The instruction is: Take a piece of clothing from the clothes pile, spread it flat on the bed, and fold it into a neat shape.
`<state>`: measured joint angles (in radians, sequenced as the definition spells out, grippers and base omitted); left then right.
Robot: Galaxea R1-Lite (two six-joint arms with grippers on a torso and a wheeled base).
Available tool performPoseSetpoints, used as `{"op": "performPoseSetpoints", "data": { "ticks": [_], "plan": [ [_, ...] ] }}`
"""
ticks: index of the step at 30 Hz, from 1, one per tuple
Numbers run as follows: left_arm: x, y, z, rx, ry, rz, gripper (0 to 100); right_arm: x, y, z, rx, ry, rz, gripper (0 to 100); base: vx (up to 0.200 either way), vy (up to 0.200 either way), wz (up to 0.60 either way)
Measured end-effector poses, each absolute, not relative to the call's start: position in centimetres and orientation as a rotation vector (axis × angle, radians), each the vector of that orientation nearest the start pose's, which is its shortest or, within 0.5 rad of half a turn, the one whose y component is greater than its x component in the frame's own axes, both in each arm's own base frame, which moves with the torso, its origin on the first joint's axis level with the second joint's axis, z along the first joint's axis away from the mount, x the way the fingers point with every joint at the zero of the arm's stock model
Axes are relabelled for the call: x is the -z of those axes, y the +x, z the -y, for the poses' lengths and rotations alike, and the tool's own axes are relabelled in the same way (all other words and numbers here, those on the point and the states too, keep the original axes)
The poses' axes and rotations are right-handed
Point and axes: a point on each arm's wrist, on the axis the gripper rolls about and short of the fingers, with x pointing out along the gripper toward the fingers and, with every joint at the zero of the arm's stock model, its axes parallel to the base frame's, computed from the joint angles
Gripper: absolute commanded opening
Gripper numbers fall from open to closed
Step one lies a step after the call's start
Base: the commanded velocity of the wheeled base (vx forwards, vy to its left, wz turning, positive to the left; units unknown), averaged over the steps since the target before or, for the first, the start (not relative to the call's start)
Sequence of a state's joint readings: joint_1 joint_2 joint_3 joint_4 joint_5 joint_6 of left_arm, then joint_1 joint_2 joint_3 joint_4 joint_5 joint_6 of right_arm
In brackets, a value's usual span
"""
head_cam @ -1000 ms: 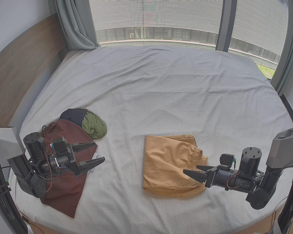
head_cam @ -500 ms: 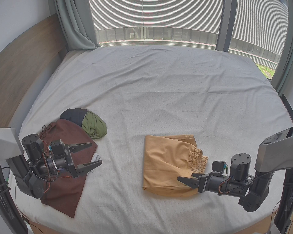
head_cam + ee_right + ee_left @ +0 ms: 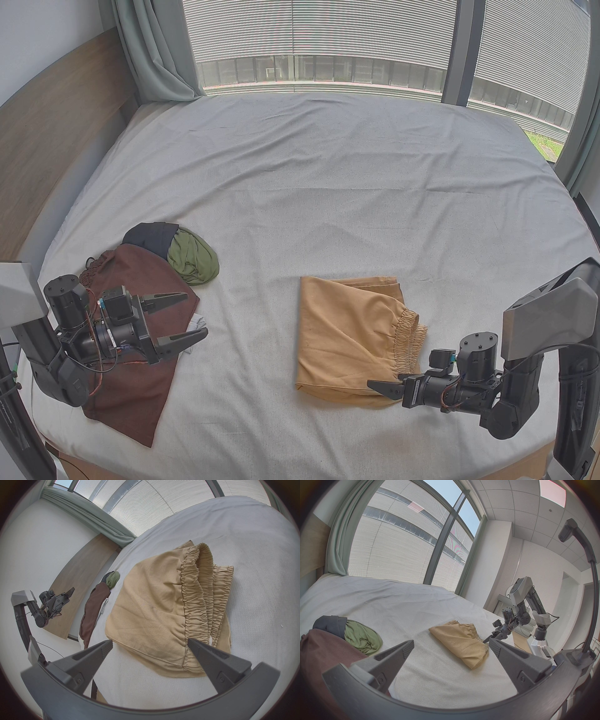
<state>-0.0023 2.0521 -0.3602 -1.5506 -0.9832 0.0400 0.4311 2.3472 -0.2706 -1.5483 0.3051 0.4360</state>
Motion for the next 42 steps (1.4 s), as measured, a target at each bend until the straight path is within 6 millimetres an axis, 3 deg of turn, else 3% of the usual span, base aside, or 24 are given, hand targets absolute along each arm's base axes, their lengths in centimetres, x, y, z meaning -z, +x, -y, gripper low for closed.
{"op": "performPoseSetpoints", "data": {
  "ticks": [5,9,17,22,32,42],
  "plan": [
    [-7.0,28.4,1.9,0.988,-0.031,-0.111,100,2.8,25.4,-12.2,-0.583,0.374,-0.681,100,0.000,0.000,0.00],
    [-7.0,28.4,1.9,0.990,-0.026,-0.109,100,1.7,26.1,-12.0,-0.578,0.384,-0.628,100,0.000,0.000,0.00],
    [-6.9,28.4,2.0,0.995,-0.021,-0.107,100,-1.5,30.4,-10.8,-0.506,0.413,-0.394,100,0.000,0.000,0.00],
    [-6.7,28.4,2.1,0.997,-0.022,-0.112,100,-1.7,31.8,-10.4,-0.472,0.418,-0.344,100,0.000,0.000,0.00],
    [-6.0,28.7,2.2,1.003,0.009,-0.111,100,-1.3,32.2,-10.3,-0.463,0.422,-0.346,100,0.000,0.000,0.00],
    [-5.8,28.8,2.1,1.001,0.007,-0.114,100,-1.2,30.8,-10.6,-0.482,0.416,-0.389,100,0.000,0.000,0.00]
  ]
}}
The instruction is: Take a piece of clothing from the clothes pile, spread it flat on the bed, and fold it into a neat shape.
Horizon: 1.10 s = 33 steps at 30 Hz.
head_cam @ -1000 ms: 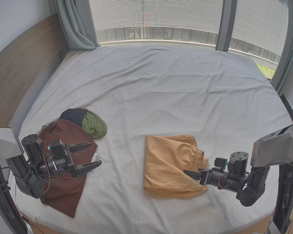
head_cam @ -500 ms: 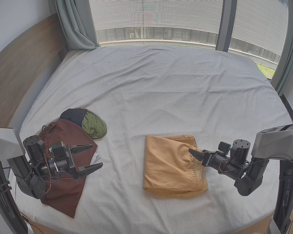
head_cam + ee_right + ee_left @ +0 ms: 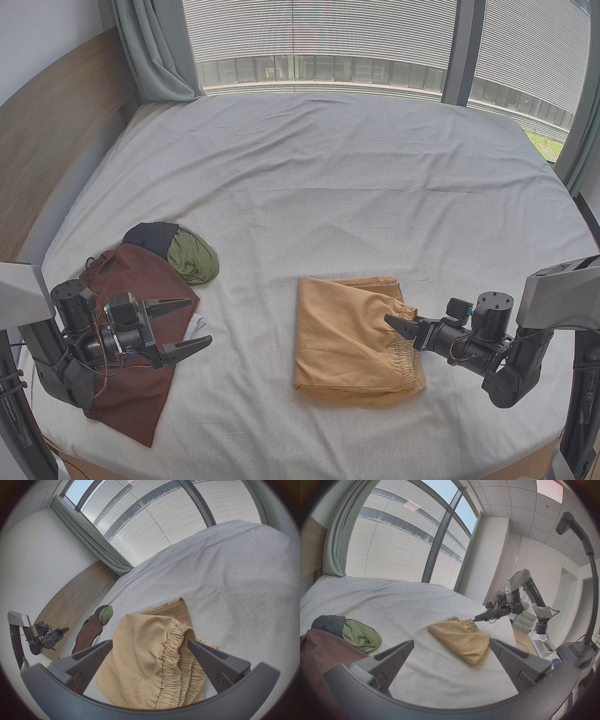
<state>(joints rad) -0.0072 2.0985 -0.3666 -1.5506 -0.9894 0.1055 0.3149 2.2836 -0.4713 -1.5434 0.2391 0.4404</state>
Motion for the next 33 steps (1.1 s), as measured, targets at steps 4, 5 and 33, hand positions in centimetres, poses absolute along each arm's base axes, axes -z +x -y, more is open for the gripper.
{"op": "performPoseSetpoints", "data": {
  "ticks": [4,5,33],
  "plan": [
    [-5.8,28.8,2.1,1.001,0.008,-0.114,100,-1.2,30.8,-10.7,-0.486,0.416,-0.388,100,0.000,0.000,0.00],
    [-5.8,28.8,2.1,1.002,0.008,-0.114,100,-1.2,30.9,-10.8,-0.488,0.417,-0.387,100,0.000,0.000,0.00],
    [-5.8,28.8,2.2,1.004,0.007,-0.114,100,1.6,33.4,-10.8,-0.431,0.419,-0.387,100,0.000,0.000,0.00]
  ]
}}
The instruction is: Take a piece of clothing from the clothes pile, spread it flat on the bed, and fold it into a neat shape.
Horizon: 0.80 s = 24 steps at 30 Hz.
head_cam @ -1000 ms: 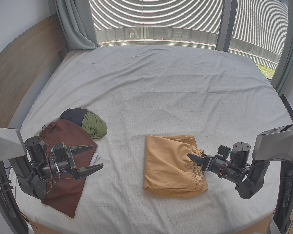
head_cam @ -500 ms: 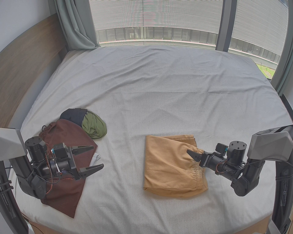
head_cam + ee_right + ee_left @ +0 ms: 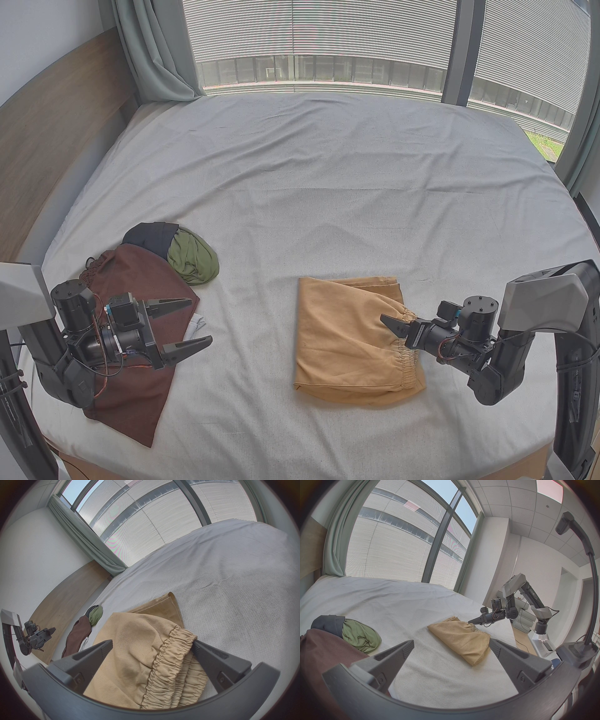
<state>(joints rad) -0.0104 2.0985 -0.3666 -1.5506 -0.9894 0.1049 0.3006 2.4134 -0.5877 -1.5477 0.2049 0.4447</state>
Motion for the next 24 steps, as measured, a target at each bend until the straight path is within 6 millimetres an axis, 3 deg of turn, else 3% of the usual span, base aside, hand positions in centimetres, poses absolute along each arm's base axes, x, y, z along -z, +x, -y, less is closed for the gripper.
{"op": "performPoseSetpoints", "data": {
  "ticks": [10,17,24],
  "plan": [
    [-5.9,28.8,2.1,1.002,0.003,-0.113,100,0.7,32.4,-10.6,-0.441,0.418,-0.395,100,0.000,0.000,0.00],
    [-5.9,28.9,2.1,1.002,0.003,-0.112,100,-1.9,29.6,-9.4,-0.496,0.412,-0.410,100,0.000,0.000,0.00],
    [-6.0,28.9,2.1,1.001,0.002,-0.112,100,-2.0,27.1,-7.7,-0.514,0.351,-0.465,100,0.000,0.000,0.00]
  ]
}}
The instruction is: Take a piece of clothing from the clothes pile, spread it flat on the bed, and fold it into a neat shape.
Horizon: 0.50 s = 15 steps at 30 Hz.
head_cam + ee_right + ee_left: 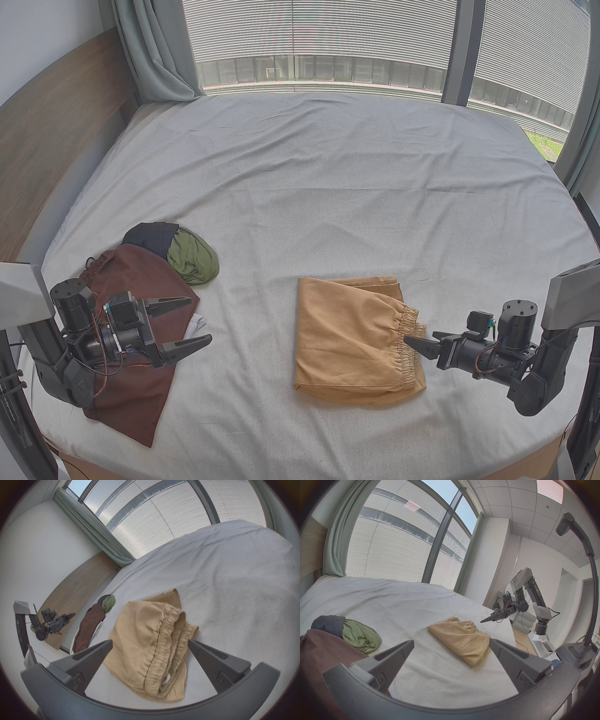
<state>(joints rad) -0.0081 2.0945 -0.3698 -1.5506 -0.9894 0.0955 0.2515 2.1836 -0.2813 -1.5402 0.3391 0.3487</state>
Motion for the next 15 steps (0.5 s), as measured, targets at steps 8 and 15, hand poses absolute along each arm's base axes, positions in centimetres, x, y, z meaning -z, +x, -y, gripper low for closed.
{"op": "performPoseSetpoints", "data": {
  "ticks": [8,15],
  "plan": [
    [-6.0,28.9,2.0,0.998,0.004,-0.111,100,-1.0,25.5,-7.0,-0.512,0.352,-0.548,100,0.000,0.000,0.00],
    [-6.0,28.9,2.0,0.998,0.004,-0.111,100,0.7,25.3,-7.0,-0.506,0.359,-0.620,100,0.000,0.000,0.00]
  ]
}}
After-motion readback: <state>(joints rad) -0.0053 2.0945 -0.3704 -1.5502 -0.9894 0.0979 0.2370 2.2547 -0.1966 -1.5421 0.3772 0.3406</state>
